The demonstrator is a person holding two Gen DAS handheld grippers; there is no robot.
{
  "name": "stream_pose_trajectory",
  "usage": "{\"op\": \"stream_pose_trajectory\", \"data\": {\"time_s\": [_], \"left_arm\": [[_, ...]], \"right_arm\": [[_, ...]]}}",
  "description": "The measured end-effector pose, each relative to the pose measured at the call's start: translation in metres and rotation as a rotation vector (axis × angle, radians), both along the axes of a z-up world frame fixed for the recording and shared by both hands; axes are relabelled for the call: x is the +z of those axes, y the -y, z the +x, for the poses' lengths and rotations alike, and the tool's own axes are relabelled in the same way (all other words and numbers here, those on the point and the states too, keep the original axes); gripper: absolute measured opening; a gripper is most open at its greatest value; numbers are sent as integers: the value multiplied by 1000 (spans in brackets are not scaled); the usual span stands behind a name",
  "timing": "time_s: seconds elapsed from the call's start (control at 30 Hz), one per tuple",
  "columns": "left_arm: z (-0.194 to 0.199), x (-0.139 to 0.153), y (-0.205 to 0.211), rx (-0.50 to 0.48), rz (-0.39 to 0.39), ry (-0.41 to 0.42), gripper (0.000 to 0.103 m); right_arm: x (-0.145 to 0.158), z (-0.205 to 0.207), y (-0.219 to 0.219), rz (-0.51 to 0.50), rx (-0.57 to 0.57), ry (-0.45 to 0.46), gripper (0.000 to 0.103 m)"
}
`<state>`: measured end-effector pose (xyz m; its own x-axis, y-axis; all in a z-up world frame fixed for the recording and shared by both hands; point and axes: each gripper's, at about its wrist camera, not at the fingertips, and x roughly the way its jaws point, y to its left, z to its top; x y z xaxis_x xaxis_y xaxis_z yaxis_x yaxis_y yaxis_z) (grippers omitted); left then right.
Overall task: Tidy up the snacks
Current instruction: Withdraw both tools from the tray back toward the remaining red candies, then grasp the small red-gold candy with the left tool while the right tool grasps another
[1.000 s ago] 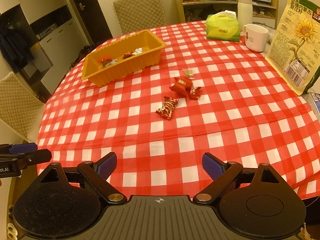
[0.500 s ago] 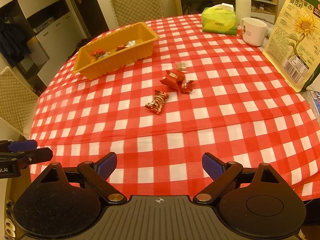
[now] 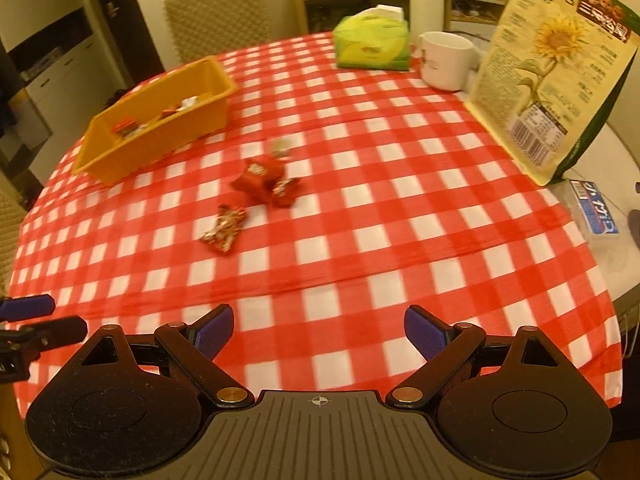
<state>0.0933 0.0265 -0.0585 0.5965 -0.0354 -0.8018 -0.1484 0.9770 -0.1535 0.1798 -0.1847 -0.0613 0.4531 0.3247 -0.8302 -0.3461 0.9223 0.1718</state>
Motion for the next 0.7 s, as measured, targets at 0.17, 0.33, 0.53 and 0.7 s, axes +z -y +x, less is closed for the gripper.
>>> {"op": "stream_pose_trajectory", "data": {"time_s": [0.17,0.33,0.53,0.7], "left_arm": [[29,-13,12,-43,7,-3,60],[59,-25,22,-89,7,-4,55],[99,-39,34,-138,32,-9,45],[123,-46,39,-158,54,-14,42]], "right_arm": [[-7,19,11,20,-28,-13,92],[-12,34,18,36,-21,-17,92],[-19,55,23,59,-10,-25,92],[-23,70,26,77,-3,-29,92]]}}
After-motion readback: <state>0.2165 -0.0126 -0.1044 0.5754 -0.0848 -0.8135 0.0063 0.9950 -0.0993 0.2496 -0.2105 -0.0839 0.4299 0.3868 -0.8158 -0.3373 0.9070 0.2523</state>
